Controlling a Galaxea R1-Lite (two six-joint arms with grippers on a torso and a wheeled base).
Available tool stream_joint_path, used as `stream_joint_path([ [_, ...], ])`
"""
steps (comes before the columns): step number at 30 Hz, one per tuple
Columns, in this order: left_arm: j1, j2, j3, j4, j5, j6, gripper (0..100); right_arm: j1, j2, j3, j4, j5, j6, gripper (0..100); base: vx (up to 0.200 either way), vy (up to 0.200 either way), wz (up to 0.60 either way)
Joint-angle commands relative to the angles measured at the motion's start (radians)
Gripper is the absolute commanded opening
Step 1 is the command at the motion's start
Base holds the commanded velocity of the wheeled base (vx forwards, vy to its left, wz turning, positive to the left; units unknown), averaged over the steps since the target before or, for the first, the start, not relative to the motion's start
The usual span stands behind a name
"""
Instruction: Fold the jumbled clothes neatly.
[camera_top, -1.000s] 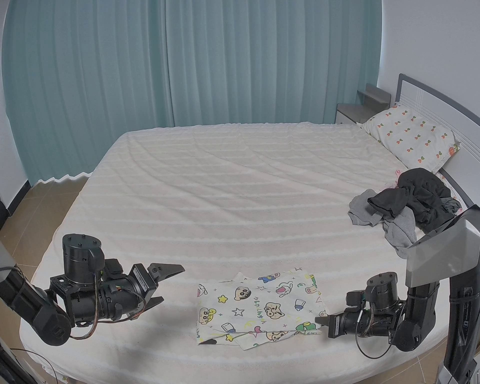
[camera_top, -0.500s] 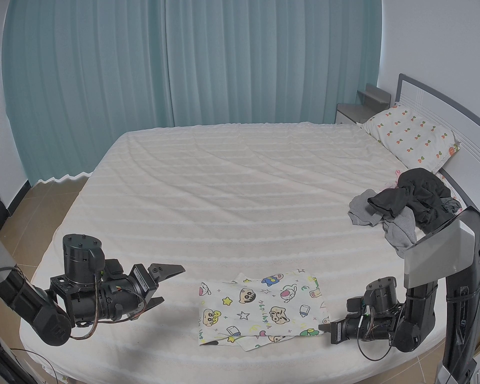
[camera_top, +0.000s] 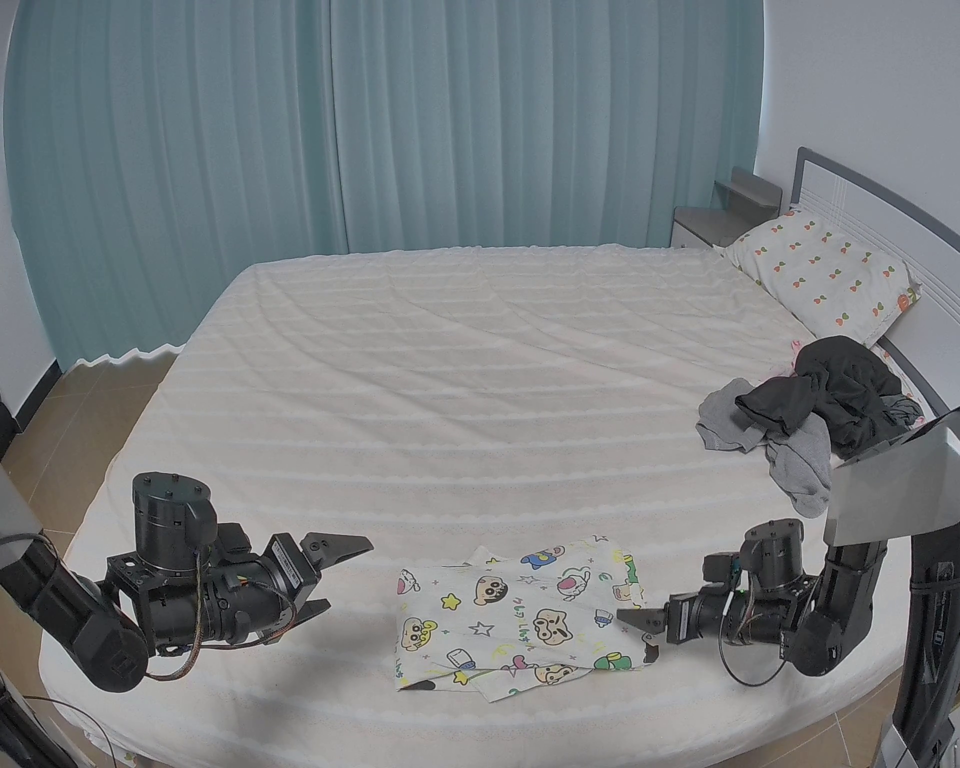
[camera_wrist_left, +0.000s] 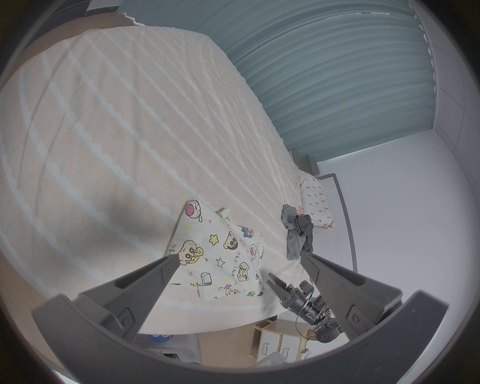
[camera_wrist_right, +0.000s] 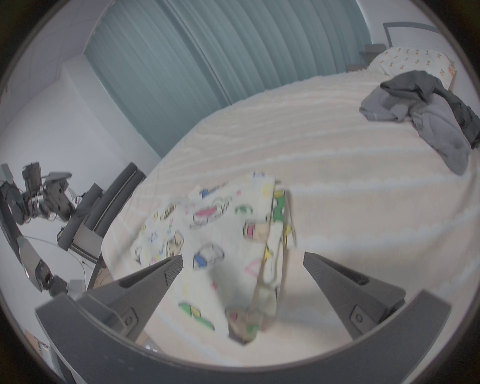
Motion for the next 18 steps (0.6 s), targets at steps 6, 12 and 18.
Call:
stream_joint_path([
  [6, 0.002, 0.03, 0.026, -0.054, -0.05, -0.005, 100, 0.009, 0.083, -0.453, 0.338, -0.001, 0.192, 100, 0.0, 0.0, 0.0],
  [12, 0.003, 0.037, 0.039, -0.058, -0.059, -0.005, 100, 0.033, 0.129, -0.577, 0.436, 0.004, 0.2, 100, 0.0, 0.0, 0.0],
  [18, 0.002, 0.039, 0.049, -0.059, -0.059, 0.0, 100, 0.022, 0.136, -0.652, 0.561, 0.001, 0.198, 100, 0.0, 0.0, 0.0],
])
